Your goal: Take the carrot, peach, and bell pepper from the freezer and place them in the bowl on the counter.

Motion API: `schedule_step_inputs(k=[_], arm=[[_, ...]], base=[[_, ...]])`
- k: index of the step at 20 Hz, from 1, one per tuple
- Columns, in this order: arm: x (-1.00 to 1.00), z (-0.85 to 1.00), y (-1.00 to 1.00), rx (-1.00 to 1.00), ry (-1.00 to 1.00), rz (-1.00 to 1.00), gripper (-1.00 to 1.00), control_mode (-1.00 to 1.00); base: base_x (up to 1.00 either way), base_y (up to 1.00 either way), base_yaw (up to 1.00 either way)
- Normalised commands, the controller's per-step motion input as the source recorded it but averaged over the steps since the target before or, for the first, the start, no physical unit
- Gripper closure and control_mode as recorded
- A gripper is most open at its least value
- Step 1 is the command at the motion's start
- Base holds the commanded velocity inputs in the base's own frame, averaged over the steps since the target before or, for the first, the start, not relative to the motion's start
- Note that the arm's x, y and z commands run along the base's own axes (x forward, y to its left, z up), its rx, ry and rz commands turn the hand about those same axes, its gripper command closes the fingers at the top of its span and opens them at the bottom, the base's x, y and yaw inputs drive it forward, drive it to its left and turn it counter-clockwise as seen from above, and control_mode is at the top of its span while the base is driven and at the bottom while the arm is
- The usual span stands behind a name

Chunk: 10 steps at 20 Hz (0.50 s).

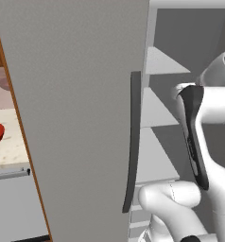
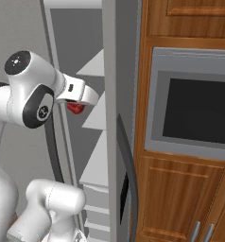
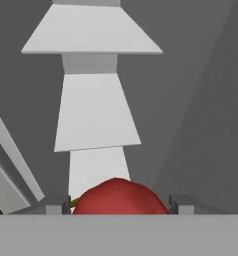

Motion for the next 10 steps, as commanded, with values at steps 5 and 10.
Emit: schedule_step_inputs(k=[5, 10], arm=[[-0.7, -0.19, 0.05, 0.06, 0.08, 0.0, 1.0, -1.0], [-0.62, -0.28, 0.15, 0.05, 0.0, 0.0, 1.0, -1.0]], base=[[0.0, 0.0, 0.0], [0.0, 0.0, 0.0]])
